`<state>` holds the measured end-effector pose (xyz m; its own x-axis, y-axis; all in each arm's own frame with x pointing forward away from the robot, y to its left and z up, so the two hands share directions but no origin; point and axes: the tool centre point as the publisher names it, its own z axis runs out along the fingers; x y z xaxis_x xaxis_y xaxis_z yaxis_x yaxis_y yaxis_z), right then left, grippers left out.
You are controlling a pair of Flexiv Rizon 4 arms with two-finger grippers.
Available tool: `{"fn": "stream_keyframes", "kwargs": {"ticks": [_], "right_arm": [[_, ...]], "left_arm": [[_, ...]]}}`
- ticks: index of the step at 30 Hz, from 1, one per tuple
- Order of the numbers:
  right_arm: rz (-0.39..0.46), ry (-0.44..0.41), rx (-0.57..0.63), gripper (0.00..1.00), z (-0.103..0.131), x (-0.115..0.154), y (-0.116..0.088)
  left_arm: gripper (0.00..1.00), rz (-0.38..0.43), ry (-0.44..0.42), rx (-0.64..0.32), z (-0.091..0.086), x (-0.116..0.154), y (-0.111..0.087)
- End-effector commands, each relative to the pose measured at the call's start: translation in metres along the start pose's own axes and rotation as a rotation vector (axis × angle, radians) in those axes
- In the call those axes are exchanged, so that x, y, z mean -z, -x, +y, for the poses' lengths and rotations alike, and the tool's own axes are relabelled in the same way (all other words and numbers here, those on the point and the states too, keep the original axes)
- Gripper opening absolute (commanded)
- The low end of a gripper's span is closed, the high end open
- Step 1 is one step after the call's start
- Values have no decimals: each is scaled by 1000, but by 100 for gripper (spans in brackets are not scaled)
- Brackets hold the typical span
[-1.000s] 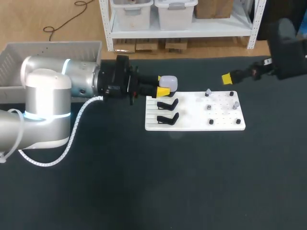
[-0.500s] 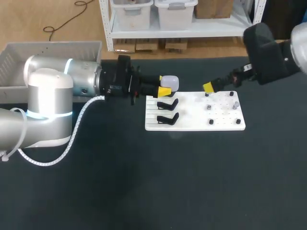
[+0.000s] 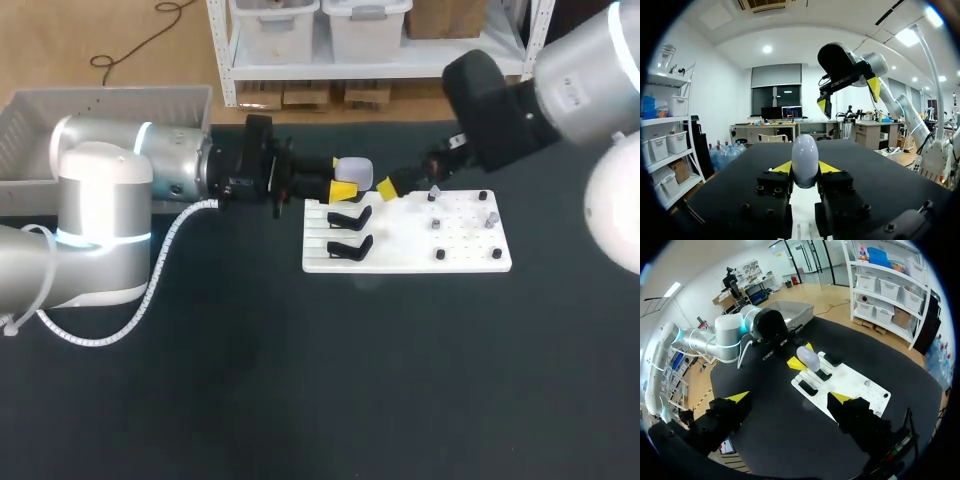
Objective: Pick up each earbud case from the left stands, insert the matching earbuds, close the lid, and place the case in the box.
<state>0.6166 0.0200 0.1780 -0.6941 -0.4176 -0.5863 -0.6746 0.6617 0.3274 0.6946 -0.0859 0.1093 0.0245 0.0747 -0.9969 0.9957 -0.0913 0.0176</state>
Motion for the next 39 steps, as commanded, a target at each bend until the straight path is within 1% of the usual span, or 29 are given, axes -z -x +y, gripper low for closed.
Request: {"fn": "stream_keyframes", "kwargs": {"ticks": [1, 7, 17, 25, 30, 39], "right_arm": [[21, -5, -6, 100, -6, -19, 9], [46, -24, -28, 100, -12, -35, 9], [61, -35, -86, 100, -18, -50, 16], [86, -63, -111, 100, -27, -63, 18], [99, -72, -125, 100, -34, -68, 16], [96, -98, -151, 100, -48, -71, 19]], "left_arm": [[0, -3, 0, -2, 0, 0, -1], [0, -3, 0, -2, 0, 0, -1], [0, -3, 0, -2, 0, 0, -1], [0, -3, 0, -2, 0, 0, -1], [0, -3, 0, -2, 0, 0, -1], [0, -3, 0, -2, 0, 0, -1]]}}
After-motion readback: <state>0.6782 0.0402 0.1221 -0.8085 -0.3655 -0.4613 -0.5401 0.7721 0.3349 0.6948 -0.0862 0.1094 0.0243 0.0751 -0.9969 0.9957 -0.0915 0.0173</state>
